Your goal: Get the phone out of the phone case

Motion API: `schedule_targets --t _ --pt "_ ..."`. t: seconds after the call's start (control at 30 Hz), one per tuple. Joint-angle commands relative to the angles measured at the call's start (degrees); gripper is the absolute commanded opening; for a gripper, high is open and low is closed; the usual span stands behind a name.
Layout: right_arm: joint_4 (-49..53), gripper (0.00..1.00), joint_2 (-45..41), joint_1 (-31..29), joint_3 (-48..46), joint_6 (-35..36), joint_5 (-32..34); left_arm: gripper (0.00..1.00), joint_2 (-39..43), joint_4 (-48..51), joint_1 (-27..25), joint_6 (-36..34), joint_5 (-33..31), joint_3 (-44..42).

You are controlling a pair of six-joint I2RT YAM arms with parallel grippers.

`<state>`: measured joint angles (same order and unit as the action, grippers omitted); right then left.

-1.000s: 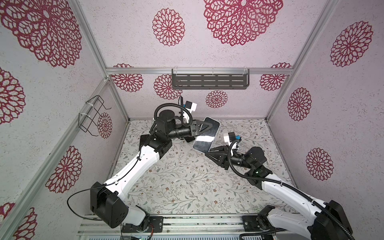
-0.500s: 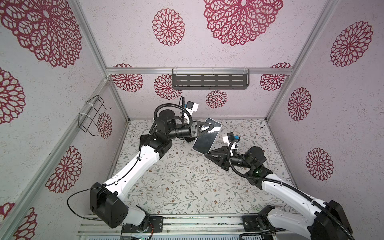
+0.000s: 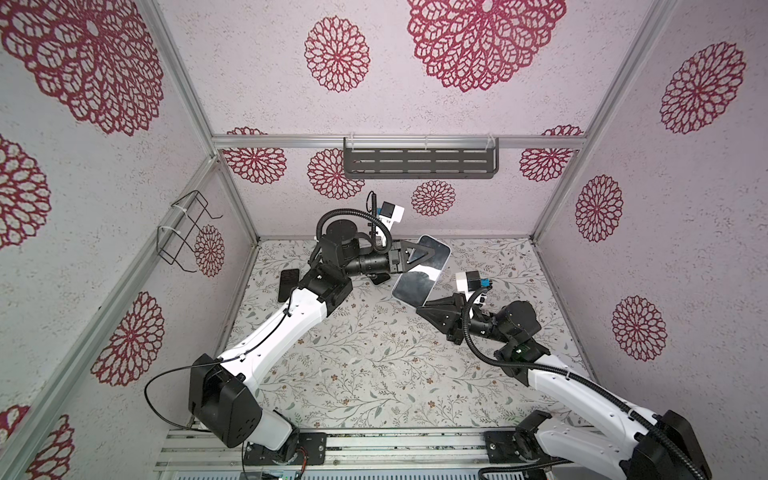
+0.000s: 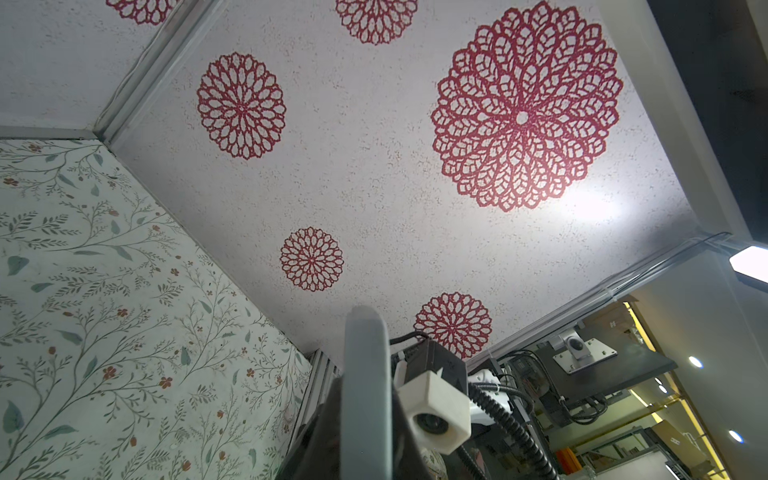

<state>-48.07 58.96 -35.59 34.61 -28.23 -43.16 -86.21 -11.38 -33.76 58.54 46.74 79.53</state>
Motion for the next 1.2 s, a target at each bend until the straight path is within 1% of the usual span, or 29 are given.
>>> schedule_targets --t 0.0,0.13,0.23,0.43,0.53,0.63,0.7,0.8,0.87,0.93,0.97,1.0,1.03,1.1,1.13,1.17 --pt "-6.78 0.00 -1.28 0.13 1.78 11.99 10.96 0.00 -2.29 -0.82 -5.76 8.80 -4.90 -1.29" --pt "-6.36 0.00 -0.78 0.69 3.59 15.19 14.16 0.00 -3.60 -0.96 -8.51 10.49 -6.89 -2.12" --pt "-7.97 0.00 -0.21 1.55 3.58 14.92 15.45 0.00 -4.01 -3.79 -8.96 13.03 -7.09 -3.22" --pt "-11.10 0.00 -0.25 1.70 0.70 16.44 18.14 0.00 -5.71 -11.37 -9.81 19.21 -6.14 -2.61" --pt "-12.78 0.00 -0.27 1.66 -0.51 17.22 18.87 0.00 -6.93 -12.21 -10.81 20.21 -5.74 -1.66" --pt "-12.59 0.00 -0.43 1.67 -0.90 17.83 19.58 0.00 -7.91 -15.18 -11.31 22.55 -5.24 -1.73" --pt "-12.05 0.00 -0.68 1.67 -1.16 18.13 20.23 0.00 -8.11 -15.78 -11.57 22.81 -5.23 -1.83" --pt "-12.68 0.00 -2.00 1.76 -2.63 17.50 21.48 0.00 -7.30 -15.01 -11.26 22.24 -5.83 -2.33" --pt "-14.45 0.00 -3.95 1.84 -5.07 16.36 21.91 0.00 -5.81 -15.43 -9.85 22.22 -6.50 -3.35" --pt "-13.05 0.00 -6.70 1.83 -7.29 16.02 22.24 0.00 -3.87 -16.34 -8.06 22.51 -7.02 -4.26" --pt "-11.70 0.04 -8.06 1.84 -8.10 16.00 22.32 0.00 -2.91 -16.95 -7.34 22.38 -7.37 -4.65" --pt "-10.77 0.11 -9.61 1.84 -9.30 15.82 22.46 0.00 -1.71 -17.82 -6.62 22.16 -7.75 -5.13" --pt "-10.73 0.20 -11.12 1.84 -10.76 14.87 22.48 0.00 -0.66 -18.01 -5.92 21.86 -7.68 -5.17" --pt "-10.81 0.42 -13.53 1.82 -12.96 12.35 22.77 0.00 0.71 -17.61 -4.90 20.46 -7.15 -4.70" --pt "-8.79 0.49 -14.87 1.88 -12.88 10.63 22.74 0.00 1.17 -16.41 -4.40 19.09 -6.29 -4.03" --pt "-5.60 0.51 -15.62 1.93 -11.90 9.47 22.31 0.00 1.51 -14.98 -3.93 17.73 -5.49 -3.42"
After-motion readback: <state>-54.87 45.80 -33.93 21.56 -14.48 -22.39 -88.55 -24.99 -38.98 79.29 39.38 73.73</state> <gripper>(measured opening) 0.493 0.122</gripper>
